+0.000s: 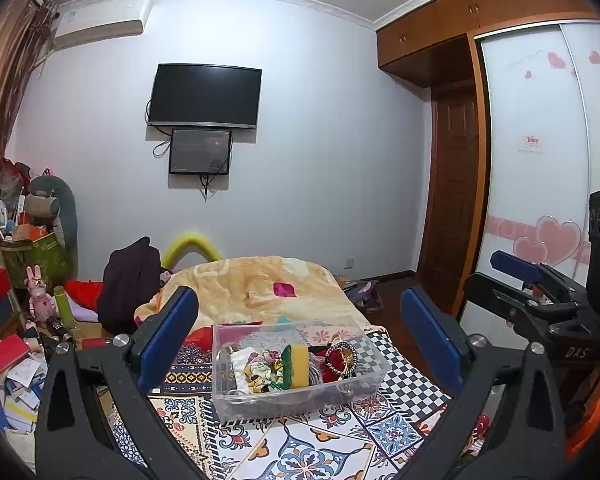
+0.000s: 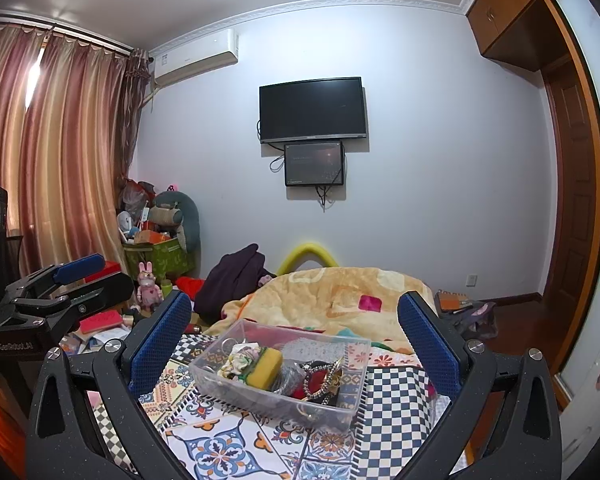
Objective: Organize soft objects
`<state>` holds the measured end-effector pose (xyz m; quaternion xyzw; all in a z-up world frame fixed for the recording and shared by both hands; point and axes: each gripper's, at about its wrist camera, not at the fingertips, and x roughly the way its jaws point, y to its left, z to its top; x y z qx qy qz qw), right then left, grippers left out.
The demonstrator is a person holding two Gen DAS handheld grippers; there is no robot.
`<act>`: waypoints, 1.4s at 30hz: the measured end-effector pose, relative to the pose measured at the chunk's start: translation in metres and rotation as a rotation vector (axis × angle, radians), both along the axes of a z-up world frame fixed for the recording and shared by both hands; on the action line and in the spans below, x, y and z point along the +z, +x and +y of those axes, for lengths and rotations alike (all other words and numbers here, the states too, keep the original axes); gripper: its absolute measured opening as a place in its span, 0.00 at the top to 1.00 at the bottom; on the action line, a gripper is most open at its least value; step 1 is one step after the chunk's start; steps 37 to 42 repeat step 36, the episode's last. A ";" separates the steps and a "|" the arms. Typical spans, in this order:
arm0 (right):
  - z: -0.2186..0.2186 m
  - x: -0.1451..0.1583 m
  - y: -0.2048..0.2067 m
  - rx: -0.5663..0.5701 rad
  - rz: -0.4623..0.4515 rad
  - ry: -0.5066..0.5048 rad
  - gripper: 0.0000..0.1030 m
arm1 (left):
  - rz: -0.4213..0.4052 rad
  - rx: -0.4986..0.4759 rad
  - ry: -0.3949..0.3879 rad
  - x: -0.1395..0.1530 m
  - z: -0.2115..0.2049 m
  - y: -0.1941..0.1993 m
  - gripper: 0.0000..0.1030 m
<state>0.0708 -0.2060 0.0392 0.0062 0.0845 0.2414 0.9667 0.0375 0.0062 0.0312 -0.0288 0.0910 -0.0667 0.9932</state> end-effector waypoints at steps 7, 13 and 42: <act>-0.002 0.000 0.001 -0.014 0.004 0.005 0.00 | 0.015 -0.001 -0.015 -0.001 0.003 0.002 0.00; -0.002 0.000 0.001 -0.022 0.003 0.000 0.00 | 0.031 -0.006 -0.036 -0.001 0.008 0.005 0.00; 0.001 -0.006 0.001 -0.024 0.015 -0.012 0.00 | 0.031 -0.007 -0.013 -0.001 0.005 0.002 0.00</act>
